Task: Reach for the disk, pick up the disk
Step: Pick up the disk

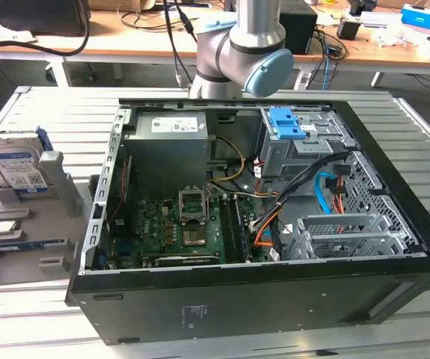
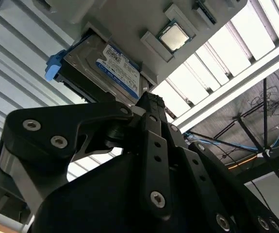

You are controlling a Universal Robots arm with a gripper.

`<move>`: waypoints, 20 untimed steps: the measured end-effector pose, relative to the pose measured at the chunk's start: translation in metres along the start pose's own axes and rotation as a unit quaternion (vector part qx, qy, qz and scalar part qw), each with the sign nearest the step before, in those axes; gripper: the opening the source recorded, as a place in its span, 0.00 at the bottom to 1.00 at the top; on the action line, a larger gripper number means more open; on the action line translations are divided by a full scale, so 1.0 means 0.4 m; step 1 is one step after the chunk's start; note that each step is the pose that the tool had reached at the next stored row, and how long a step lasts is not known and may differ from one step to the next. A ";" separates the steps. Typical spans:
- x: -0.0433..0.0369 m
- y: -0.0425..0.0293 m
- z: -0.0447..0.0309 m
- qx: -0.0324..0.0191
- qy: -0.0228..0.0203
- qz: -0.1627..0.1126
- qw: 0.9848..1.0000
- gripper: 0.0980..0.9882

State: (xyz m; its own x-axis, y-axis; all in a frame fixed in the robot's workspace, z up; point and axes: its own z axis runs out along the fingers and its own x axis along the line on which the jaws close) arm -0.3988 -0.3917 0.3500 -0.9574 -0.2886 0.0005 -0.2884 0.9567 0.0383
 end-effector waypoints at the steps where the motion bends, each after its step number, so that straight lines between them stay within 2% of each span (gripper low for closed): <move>1: 0.000 0.000 0.000 0.000 0.000 -0.004 1.000 0.01; 10: 0.000 0.000 0.000 0.000 0.001 -0.039 0.999 0.01; 16: 0.000 0.000 0.000 0.000 0.003 -0.075 0.997 0.01; 20: 0.000 0.000 0.000 0.000 0.004 -0.102 0.995 0.01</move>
State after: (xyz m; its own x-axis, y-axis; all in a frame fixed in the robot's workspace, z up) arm -0.3988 -0.3917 0.3500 -0.8786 -0.4776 0.0005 -0.4772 0.8780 0.0382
